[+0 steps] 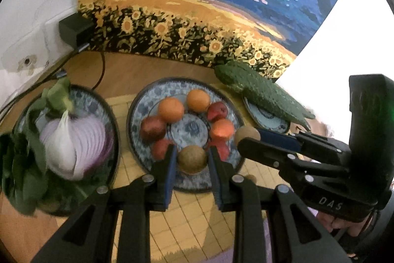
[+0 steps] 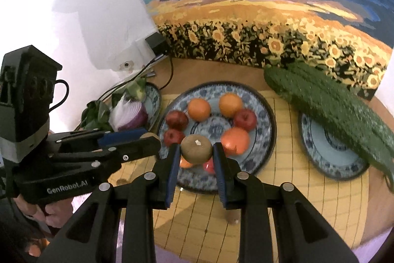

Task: Organize fruits
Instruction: 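Lift and carry both held kiwis over the blue plate, then lower the kiwi into the plate center and open the left tool while the right tool releases its kiwi, then move both open tools back toward the last kiwis on the board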

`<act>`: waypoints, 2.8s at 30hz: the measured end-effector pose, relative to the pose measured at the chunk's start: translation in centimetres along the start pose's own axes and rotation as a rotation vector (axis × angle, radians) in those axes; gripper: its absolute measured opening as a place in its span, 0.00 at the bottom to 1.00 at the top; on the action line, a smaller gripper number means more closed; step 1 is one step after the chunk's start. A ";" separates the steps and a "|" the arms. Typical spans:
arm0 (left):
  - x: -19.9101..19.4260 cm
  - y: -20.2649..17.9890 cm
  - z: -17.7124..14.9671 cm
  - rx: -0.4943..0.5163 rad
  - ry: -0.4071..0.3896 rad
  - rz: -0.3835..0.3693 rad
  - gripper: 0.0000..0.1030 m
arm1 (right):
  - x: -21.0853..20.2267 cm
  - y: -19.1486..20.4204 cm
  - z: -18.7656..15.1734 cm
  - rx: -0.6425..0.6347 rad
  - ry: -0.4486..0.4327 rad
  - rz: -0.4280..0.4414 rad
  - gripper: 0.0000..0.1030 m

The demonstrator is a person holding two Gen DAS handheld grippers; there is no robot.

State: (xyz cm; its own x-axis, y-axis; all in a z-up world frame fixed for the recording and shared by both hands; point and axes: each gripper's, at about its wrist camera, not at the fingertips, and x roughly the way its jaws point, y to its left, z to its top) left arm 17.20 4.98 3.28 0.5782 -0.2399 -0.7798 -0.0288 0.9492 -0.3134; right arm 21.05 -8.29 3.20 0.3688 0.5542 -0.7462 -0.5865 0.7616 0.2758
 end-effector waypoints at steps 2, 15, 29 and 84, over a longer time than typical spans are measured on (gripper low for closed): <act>0.5 0.0 0.6 0.007 -0.001 0.003 0.26 | 0.5 -0.4 0.6 0.001 0.000 0.001 0.27; 3.9 1.0 3.0 0.010 0.030 0.024 0.25 | 4.8 -2.3 3.3 -0.022 0.077 0.000 0.27; 4.9 1.9 3.3 -0.005 0.024 0.023 0.25 | 6.2 -1.9 3.9 -0.112 0.080 -0.019 0.28; -5.5 3.1 2.9 -0.021 -0.119 0.064 0.78 | -2.9 -1.9 3.6 -0.006 -0.088 -0.053 0.66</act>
State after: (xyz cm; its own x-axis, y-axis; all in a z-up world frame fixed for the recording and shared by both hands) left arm 16.29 9.89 8.21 0.6671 -0.1519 -0.7293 -0.0853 0.9570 -0.2773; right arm 23.73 -10.09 7.01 0.4608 0.5410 -0.7035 -0.5689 0.7885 0.2337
